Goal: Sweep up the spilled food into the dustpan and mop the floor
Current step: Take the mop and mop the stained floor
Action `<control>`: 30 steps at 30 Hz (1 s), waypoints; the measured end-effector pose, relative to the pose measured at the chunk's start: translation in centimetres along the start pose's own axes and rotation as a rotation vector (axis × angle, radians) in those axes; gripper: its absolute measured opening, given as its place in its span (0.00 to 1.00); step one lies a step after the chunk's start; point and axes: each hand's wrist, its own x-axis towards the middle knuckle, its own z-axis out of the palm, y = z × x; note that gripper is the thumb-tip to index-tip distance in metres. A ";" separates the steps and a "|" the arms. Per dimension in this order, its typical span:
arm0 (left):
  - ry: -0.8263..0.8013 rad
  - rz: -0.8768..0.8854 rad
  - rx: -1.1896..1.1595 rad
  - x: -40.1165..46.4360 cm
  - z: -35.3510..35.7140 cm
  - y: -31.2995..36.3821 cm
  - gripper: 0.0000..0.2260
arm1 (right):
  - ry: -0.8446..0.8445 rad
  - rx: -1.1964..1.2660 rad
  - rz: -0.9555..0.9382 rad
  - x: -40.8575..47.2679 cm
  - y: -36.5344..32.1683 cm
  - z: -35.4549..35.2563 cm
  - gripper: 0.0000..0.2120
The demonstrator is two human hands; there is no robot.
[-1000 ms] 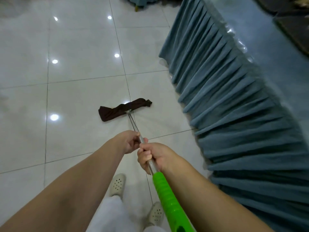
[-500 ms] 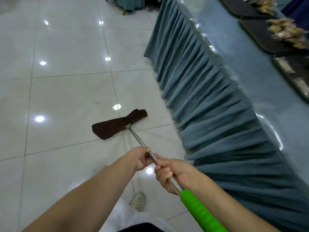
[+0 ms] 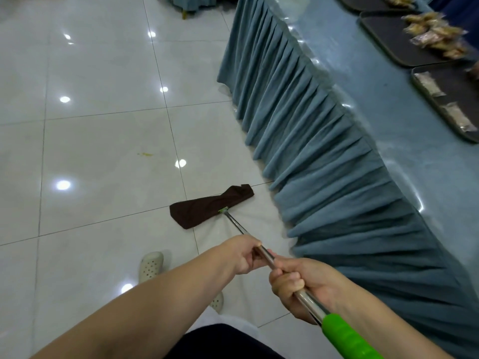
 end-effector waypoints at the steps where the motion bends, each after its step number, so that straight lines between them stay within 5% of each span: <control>1: 0.005 -0.002 0.012 -0.1 0.0 -0.1 0.11 | -0.008 -0.004 0.001 -0.2 0.1 0.0 0.10; 12: 0.117 0.052 -0.015 -2.3 -4.4 3.4 0.10 | -0.046 -0.128 0.140 2.6 -1.2 3.9 0.09; 30: 0.226 0.165 -0.155 -1.8 -14.5 24.9 0.10 | -0.004 -0.198 -0.010 11.0 -8.7 26.3 0.08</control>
